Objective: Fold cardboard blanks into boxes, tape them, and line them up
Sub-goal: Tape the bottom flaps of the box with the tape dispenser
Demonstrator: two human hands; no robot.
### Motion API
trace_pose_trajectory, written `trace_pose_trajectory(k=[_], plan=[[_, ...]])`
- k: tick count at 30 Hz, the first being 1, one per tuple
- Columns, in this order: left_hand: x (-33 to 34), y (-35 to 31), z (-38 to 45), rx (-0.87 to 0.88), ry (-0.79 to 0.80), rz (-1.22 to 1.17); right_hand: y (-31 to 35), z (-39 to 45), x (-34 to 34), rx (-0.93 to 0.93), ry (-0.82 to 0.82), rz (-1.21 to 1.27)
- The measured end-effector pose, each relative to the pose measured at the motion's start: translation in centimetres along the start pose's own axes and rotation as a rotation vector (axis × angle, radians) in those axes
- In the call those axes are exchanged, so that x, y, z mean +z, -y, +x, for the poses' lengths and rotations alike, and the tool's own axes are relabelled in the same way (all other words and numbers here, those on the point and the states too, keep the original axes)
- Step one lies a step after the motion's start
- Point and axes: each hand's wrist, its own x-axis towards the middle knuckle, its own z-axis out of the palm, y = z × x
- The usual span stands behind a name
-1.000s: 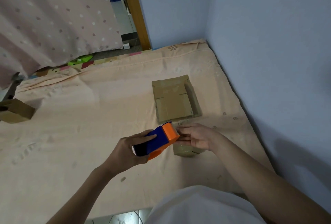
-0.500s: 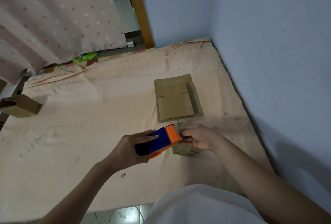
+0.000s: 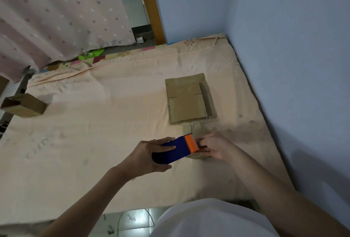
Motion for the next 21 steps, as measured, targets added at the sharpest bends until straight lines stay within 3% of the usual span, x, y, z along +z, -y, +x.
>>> trace_pose_trajectory(k=[9, 21], plan=[[-1.3, 3.2, 0.4, 0.124, 0.088, 0.072, -1.1, 0.4, 2.6, -0.05, -0.159, -0.059], [-2.9, 6.9, 0.8, 0.107, 0.17, -0.155, -3.2, 1.0, 4.7, -0.061, -0.407, -0.036]])
